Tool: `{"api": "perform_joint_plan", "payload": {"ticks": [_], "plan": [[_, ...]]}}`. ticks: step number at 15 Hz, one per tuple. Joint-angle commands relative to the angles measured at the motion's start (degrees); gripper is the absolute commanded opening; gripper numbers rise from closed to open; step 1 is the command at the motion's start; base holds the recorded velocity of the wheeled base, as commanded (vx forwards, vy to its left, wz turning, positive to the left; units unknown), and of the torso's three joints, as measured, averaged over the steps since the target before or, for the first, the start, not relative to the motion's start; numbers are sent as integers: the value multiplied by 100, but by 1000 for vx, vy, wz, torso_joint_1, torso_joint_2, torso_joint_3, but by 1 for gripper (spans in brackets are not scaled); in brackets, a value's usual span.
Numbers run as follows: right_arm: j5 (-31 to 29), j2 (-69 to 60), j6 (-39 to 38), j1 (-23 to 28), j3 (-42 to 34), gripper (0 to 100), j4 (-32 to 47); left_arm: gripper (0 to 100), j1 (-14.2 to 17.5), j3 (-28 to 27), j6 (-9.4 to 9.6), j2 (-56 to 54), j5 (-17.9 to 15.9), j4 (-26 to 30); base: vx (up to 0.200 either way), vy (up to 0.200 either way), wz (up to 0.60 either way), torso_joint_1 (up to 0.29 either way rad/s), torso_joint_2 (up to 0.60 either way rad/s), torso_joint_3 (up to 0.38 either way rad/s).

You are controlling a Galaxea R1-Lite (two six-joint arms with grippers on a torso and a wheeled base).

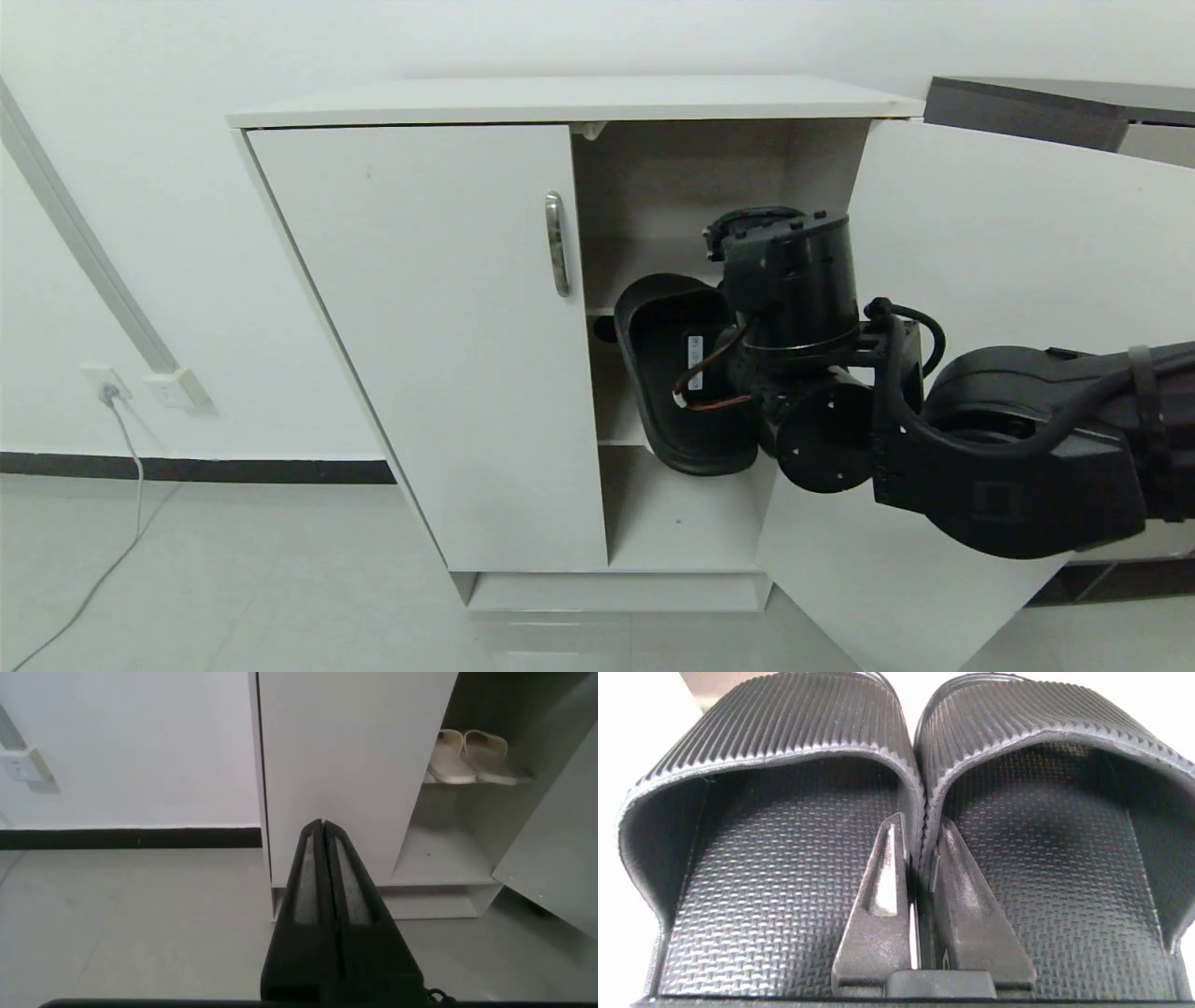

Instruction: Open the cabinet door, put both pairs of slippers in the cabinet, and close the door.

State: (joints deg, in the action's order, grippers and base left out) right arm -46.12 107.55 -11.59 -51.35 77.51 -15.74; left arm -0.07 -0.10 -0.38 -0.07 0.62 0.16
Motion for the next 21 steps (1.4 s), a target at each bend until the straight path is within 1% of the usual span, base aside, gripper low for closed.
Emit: {"api": "perform_joint_plan", "payload": {"ticks": [1, 4, 10, 16, 19, 21], "plan": [[-3, 109, -10, 19, 98, 0, 62, 0, -1, 1, -6, 7, 8, -7, 0, 0, 0, 0, 0, 0], [-3, 170, -36, 19, 238, 0, 194, 0, -1, 1, -6, 7, 8, 2, 0, 0, 0, 0, 0, 0], [-3, 179, -141, 19, 212, 0, 238, 0, -1, 1, -24, 7, 17, -7, 0, 0, 0, 0, 0, 0], [-3, 197, -141, 37, 212, 0, 238, 0, -1, 1, -15, 7, 8, 2, 200, 0, 0, -2, 2, 4], [-3, 372, -150, 125, 221, 0, 194, 0, -1, 1, -15, 7, 8, 2, 200, 0, 0, -1, 6, 5], [6, 548, -150, 204, 291, 0, 106, 0, -1, 1, -24, 7, 8, 2, 0, 0, 0, 0, 0, 0]]}}
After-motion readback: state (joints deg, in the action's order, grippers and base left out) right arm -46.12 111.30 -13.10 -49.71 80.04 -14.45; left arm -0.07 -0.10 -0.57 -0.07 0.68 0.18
